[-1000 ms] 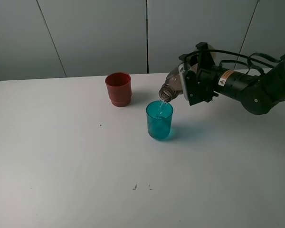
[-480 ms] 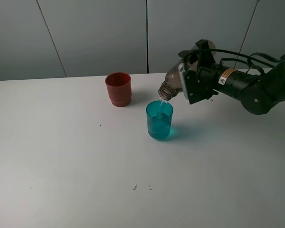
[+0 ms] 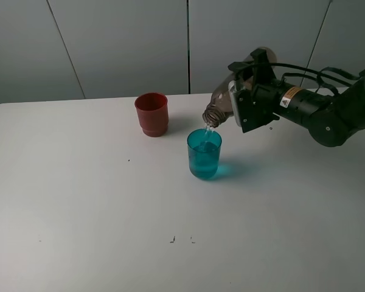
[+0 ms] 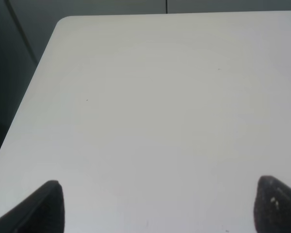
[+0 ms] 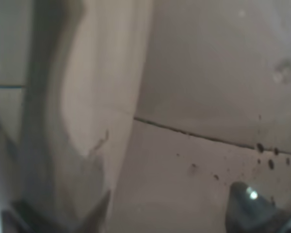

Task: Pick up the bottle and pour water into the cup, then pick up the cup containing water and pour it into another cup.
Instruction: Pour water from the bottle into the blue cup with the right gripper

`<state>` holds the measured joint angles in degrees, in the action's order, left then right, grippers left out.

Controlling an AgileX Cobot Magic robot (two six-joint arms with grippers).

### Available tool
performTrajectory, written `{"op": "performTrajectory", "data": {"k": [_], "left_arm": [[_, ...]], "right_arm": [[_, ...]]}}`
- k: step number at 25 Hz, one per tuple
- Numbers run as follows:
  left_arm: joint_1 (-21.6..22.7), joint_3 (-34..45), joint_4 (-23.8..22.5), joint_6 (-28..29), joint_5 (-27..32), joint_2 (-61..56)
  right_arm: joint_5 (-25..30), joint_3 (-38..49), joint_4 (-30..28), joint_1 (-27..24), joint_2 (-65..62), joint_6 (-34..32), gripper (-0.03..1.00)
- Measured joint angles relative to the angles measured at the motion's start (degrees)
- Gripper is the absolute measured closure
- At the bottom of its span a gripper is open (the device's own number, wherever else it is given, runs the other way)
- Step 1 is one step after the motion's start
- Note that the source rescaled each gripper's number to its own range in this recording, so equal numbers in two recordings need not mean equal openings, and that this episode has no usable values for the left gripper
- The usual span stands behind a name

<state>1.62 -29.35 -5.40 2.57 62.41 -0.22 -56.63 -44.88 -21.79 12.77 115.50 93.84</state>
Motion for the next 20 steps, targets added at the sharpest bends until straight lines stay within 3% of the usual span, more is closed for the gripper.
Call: {"op": "performTrajectory", "data": {"k": [20], "left_arm": [[0.0, 0.0, 0.0, -0.3, 0.0, 0.0]], "right_arm": [[0.0, 0.0, -0.3, 0.0, 0.0, -0.2, 0.95]]}}
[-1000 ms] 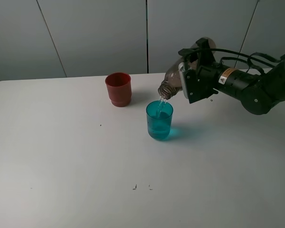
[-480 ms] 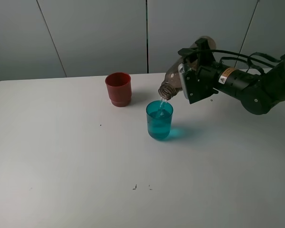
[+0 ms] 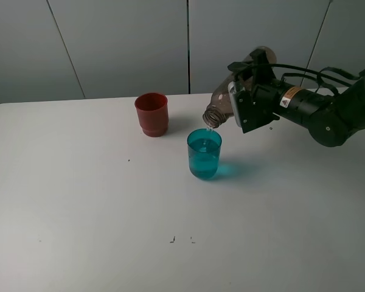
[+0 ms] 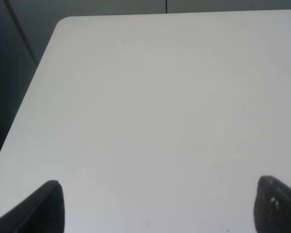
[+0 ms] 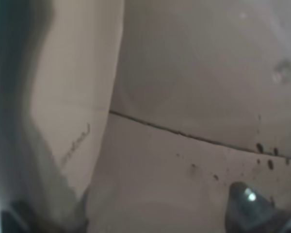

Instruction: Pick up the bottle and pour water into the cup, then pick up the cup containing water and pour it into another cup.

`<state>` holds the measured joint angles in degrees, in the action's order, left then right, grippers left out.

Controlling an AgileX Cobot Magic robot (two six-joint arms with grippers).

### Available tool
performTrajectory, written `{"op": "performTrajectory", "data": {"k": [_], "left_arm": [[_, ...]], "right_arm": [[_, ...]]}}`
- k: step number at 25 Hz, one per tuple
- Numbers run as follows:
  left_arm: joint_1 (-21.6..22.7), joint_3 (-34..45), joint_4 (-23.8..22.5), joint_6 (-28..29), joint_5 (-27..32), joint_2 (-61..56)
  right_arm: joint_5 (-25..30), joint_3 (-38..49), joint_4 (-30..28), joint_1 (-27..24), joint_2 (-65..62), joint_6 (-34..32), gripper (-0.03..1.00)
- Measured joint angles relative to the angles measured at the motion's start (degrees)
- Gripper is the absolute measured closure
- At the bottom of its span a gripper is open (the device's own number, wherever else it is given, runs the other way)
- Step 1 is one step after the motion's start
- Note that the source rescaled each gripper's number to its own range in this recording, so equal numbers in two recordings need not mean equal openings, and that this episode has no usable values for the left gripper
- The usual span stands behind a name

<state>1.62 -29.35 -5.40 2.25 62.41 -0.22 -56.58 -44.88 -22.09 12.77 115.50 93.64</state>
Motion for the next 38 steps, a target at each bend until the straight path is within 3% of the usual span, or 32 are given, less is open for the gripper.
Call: {"op": "performTrajectory", "data": {"k": [10, 15, 20, 27, 35, 38], "left_arm": [[0.0, 0.0, 0.0, 0.0, 0.0, 0.0], [0.0, 0.0, 0.0, 0.0, 0.0, 0.0], [0.0, 0.0, 0.0, 0.0, 0.0, 0.0], [0.0, 0.0, 0.0, 0.0, 0.0, 0.0], [0.0, 0.0, 0.0, 0.0, 0.0, 0.0], [0.0, 0.0, 0.0, 0.0, 0.0, 0.0]], "right_arm": [[2.0, 0.0, -3.0, 0.1, 0.0, -11.2, 0.95], [6.4, 0.0, -4.3, 0.2, 0.0, -20.1, 0.95], [6.8, 0.0, -4.4, 0.3, 0.0, -30.9, 0.95], [6.8, 0.0, -4.4, 0.3, 0.0, -54.0, 0.95], [6.2, 0.0, -4.4, -4.7, 0.0, -88.7, 0.95], [6.5, -0.8, -4.3, -7.3, 0.0, -94.7, 0.95]]}}
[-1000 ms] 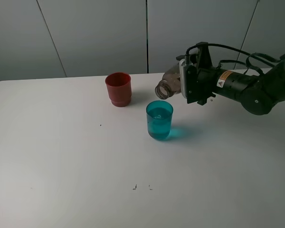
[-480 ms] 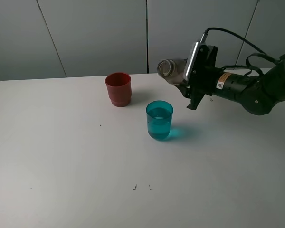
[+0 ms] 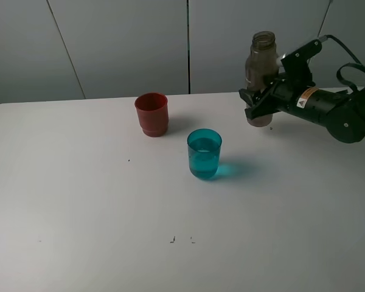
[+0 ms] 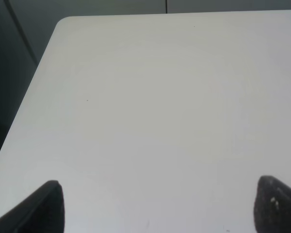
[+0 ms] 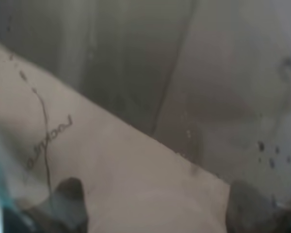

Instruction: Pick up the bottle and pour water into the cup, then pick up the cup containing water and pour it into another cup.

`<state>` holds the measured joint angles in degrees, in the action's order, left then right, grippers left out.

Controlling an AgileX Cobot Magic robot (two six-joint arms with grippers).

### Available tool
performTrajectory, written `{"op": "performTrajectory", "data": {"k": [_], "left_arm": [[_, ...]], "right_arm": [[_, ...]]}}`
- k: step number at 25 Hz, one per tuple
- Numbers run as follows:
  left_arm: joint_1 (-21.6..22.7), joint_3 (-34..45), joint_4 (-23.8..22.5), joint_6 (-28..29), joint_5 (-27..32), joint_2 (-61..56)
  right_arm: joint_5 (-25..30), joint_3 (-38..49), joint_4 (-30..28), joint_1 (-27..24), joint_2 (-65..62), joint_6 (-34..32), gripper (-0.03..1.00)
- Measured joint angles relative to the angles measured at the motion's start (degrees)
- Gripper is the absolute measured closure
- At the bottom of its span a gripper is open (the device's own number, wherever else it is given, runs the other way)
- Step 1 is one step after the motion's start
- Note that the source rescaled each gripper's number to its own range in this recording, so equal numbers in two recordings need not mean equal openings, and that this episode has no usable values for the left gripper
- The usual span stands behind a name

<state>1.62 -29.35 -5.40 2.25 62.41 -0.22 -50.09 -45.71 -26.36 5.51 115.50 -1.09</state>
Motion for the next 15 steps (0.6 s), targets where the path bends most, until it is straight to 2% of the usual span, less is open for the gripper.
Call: {"op": "performTrajectory", "data": {"k": [4, 9, 15], "left_arm": [[0.0, 0.0, 0.0, 0.0, 0.0, 0.0], [0.0, 0.0, 0.0, 0.1, 0.0, 0.0], [0.0, 0.0, 0.0, 0.1, 0.0, 0.0]], "right_arm": [[0.7, -1.9, 0.3, -3.2, 0.0, -2.7, 0.95], [0.4, -6.1, 1.8, -6.2, 1.8, -9.3, 0.95], [0.4, -11.5, 2.0, -6.5, 7.7, -11.8, 0.95]]}}
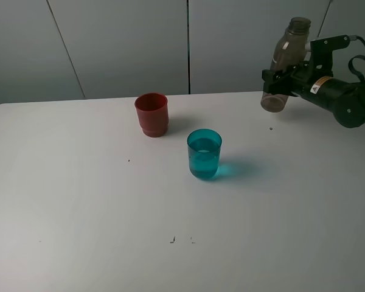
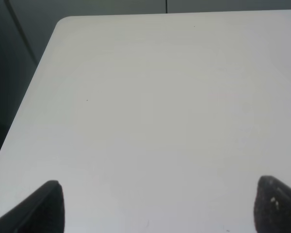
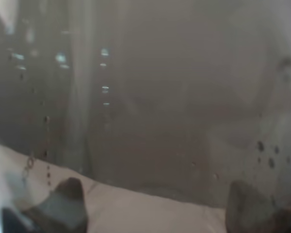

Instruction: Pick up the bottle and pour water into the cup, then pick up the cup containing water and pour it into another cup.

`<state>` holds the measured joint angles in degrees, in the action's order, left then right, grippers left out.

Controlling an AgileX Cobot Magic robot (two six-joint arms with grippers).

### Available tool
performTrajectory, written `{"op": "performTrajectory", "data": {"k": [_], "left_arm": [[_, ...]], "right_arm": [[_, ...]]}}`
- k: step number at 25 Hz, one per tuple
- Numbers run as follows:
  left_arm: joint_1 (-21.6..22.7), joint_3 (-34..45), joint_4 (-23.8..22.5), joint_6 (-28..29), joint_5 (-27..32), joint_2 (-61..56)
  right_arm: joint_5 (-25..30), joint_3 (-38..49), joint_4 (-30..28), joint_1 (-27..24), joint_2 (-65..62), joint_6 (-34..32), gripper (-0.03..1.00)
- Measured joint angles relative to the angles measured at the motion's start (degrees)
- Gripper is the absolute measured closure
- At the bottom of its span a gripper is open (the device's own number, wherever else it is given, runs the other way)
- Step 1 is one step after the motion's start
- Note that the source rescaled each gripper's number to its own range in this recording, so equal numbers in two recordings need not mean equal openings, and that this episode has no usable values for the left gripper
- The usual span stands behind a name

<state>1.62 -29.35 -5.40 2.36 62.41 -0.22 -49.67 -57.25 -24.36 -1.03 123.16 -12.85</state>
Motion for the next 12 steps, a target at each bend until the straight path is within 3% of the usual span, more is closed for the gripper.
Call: {"op": "performTrajectory", "data": {"k": [12], "left_arm": [[0.0, 0.0, 0.0, 0.0, 0.0, 0.0]], "right_arm": [[0.1, -2.4, 0.8, 0.0, 2.8, 0.7, 0.95]]}}
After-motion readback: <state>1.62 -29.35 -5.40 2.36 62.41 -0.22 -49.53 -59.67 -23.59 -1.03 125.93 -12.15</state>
